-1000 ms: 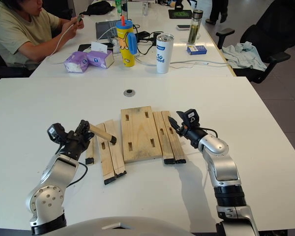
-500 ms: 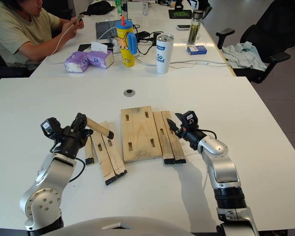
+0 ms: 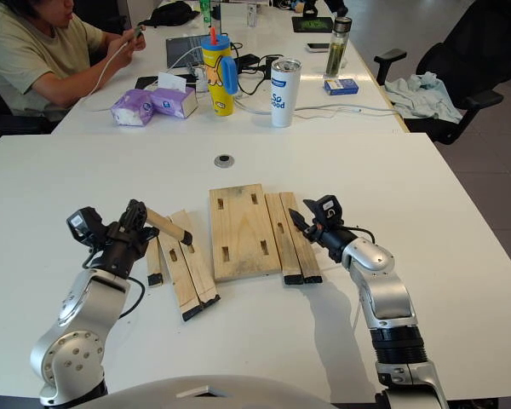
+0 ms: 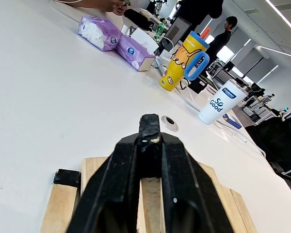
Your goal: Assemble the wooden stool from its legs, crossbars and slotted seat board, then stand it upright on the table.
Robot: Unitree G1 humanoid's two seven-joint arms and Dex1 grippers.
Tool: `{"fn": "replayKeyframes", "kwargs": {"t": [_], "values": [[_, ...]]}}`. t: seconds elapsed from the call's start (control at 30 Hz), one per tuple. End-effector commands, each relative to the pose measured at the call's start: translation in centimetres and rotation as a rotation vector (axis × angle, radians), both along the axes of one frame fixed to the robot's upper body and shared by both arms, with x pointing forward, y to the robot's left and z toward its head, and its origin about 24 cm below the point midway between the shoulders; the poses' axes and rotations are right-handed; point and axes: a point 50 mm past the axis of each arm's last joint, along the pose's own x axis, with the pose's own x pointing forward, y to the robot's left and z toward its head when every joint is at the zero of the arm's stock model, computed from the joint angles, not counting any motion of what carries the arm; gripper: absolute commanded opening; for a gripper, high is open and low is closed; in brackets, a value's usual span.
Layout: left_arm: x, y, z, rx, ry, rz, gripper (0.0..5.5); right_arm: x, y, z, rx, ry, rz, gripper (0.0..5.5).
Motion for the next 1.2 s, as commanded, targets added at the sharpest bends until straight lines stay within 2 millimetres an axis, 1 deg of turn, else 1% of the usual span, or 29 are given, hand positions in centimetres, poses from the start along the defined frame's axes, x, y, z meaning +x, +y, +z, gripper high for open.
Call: {"fn": "replayKeyframes", "kwargs": {"t": [0.03, 0.33, 0.57, 0.67, 0.77, 0.9, 0.93, 1.03, 1.1, 1.2], "values": [[-0.2, 0.0, -0.7, 0.019, 0.053, 0.016, 0.43, 0.2, 0.1, 0.2, -0.009, -0.001, 0.014, 2.15], [0.1, -0.6, -1.4, -0.013, 0.090, 0.032, 0.43, 0.6, 0.4, 0.3, -0.016, 0.000, 0.036, 2.15], [0.0, 0.3, -1.6, 0.039, 0.137, 0.102, 0.43, 0.6, 0.6, 0.5, -0.018, 0.003, 0.045, 2.15], [0.6, 0.4, -1.4, 0.126, 0.158, 0.090, 0.43, 0.5, 0.6, 0.3, -0.019, 0.012, 0.040, 2.15], [1.3, 0.2, -1.2, 0.252, 0.183, 0.033, 0.43, 0.3, 0.7, 0.2, -0.019, 0.017, 0.028, 2.15], [1.8, 0.2, -1.3, 0.385, 0.214, -0.003, 0.43, 0.0, 0.9, -0.1, -0.013, 0.026, 0.011, 2.15], [2.2, -0.1, -1.3, 0.429, 0.216, -0.039, 0.43, -0.1, 0.9, -0.2, -0.012, 0.030, 0.006, 2.15], [2.8, -1.1, -2.4, 0.509, 0.237, -0.146, 0.43, -0.5, 1.1, -0.5, -0.006, 0.039, -0.005, 2.15], [3.1, -1.5, -2.9, 0.594, 0.212, -0.214, 0.43, -0.6, 1.2, -0.6, -0.003, 0.040, -0.009, 2.15], [3.1, -1.3, -4.0, 0.636, 0.176, -0.296, 0.43, -0.9, 1.2, -0.7, 0.006, 0.043, -0.027, 2.15]]}}
